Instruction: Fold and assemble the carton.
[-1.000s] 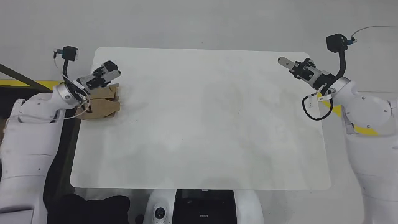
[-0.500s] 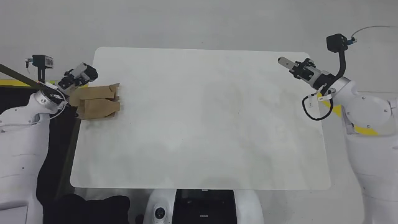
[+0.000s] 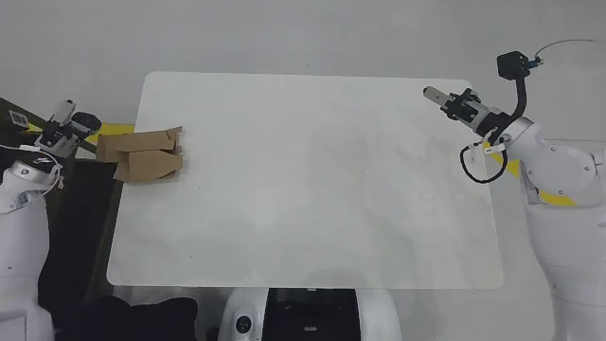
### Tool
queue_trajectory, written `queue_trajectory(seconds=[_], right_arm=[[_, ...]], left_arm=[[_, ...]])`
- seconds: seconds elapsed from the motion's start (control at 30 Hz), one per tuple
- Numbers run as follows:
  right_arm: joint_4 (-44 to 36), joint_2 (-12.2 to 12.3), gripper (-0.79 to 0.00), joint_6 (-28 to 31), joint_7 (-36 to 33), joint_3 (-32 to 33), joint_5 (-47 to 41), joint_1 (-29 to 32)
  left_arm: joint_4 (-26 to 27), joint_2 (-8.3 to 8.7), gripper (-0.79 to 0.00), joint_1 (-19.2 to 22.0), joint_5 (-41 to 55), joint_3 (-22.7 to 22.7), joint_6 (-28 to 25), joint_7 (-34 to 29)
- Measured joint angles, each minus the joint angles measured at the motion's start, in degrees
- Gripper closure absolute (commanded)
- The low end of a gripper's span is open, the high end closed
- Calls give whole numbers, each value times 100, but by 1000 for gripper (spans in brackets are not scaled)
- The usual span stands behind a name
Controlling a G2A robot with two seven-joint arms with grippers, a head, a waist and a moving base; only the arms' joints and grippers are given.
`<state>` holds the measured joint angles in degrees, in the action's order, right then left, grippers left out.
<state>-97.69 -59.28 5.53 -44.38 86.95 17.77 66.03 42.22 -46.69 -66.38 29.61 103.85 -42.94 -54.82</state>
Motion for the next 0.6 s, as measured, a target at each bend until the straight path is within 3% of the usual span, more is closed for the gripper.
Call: queue_trajectory(seconds=[0.2,0.6], right_arm=[[0,0,-785,0,0,0,0,0],[0,0,-785,0,0,0,0,0]], left_arm=[[-448,86,-785,114,-300,214,-16,498],[-755,34,-785,97,-412,11,-38,471]])
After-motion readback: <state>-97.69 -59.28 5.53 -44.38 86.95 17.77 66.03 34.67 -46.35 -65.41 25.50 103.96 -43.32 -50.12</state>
